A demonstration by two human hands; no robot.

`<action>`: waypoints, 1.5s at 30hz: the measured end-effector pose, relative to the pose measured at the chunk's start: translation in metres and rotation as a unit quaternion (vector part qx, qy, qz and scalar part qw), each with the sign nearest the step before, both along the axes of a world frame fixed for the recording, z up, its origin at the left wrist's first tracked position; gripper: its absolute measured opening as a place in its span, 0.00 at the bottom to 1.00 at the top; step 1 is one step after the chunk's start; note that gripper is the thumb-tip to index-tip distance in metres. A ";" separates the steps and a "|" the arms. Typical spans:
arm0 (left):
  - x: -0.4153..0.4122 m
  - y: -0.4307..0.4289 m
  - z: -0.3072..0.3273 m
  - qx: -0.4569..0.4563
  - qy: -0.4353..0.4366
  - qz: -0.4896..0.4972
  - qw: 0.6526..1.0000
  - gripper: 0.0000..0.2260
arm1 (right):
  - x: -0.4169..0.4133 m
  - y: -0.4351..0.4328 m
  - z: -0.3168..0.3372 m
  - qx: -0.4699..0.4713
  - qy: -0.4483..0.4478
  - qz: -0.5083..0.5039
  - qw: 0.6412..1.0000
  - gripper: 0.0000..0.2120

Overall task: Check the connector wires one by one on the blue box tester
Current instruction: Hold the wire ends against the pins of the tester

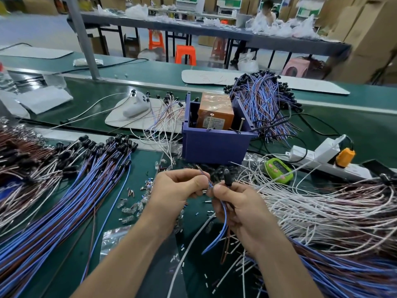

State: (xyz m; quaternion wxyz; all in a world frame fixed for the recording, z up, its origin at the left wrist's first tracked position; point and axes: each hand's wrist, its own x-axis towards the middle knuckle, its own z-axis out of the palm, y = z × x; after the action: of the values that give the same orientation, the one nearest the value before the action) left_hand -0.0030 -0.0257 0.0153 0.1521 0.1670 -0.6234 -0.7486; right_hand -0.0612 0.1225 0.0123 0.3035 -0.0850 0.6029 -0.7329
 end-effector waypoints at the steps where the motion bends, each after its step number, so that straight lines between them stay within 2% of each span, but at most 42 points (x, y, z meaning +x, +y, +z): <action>1: 0.001 0.000 0.001 -0.019 0.001 0.008 1.000 0.05 | 0.000 -0.001 -0.001 0.011 0.006 -0.002 1.000 0.12; 5: 0.002 0.002 0.003 -0.043 0.019 0.037 0.998 0.10 | -0.001 -0.005 -0.006 -0.007 -0.012 -0.020 1.000 0.05; 9: 0.002 0.006 0.001 -0.100 0.018 0.049 0.994 0.11 | 0.002 -0.008 -0.003 -0.028 -0.014 -0.032 0.999 0.05; 13: -0.001 0.007 0.001 -0.067 0.007 0.039 0.997 0.08 | 0.005 -0.010 0.000 -0.006 0.001 -0.054 0.999 0.11; 17: -0.002 0.007 0.001 -0.031 -0.001 0.033 0.999 0.07 | 0.006 -0.008 0.004 -0.005 0.022 -0.073 0.997 0.13; 24: -0.001 0.014 0.001 -0.016 -0.023 0.002 1.000 0.10 | 0.010 -0.003 0.009 -0.045 0.028 -0.087 0.995 0.16; 27: 0.000 0.018 0.003 -0.006 -0.037 0.007 0.999 0.12 | 0.011 -0.004 0.012 -0.033 0.041 -0.114 0.992 0.13; 30: -0.002 0.018 0.009 0.081 -0.041 0.070 0.993 0.11 | 0.008 0.000 0.020 -0.053 0.019 -0.155 0.986 0.05; 32: -0.006 0.016 0.017 0.163 -0.034 0.130 0.977 0.09 | 0.006 0.007 0.023 -0.072 0.007 -0.159 0.985 0.04; 33: -0.010 0.013 0.023 0.175 -0.025 0.154 0.972 0.08 | 0.007 0.009 0.025 -0.075 0.011 -0.153 0.985 0.04; 35: -0.020 0.009 0.032 0.131 -0.015 0.187 0.973 0.07 | 0.010 0.009 0.027 -0.069 0.022 -0.141 0.987 0.04; 38: -0.040 0.010 0.035 -0.006 -0.030 0.229 0.973 0.09 | 0.010 0.008 0.028 -0.078 0.009 -0.147 0.986 0.03; 41: -0.053 0.012 0.033 -0.122 -0.060 0.266 0.954 0.10 | 0.006 0.011 0.027 -0.118 -0.019 -0.158 0.980 0.03; 45: -0.061 0.018 0.025 -0.209 -0.062 0.286 0.933 0.12 | 0.003 0.010 0.026 -0.120 -0.017 -0.159 0.980 0.03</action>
State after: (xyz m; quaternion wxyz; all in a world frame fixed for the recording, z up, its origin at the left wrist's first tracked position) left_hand -0.0638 -0.0075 0.0407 0.3523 0.3487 -0.6996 -0.5146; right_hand -0.0586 0.1321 0.0378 0.1808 -0.0108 0.5111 -0.8402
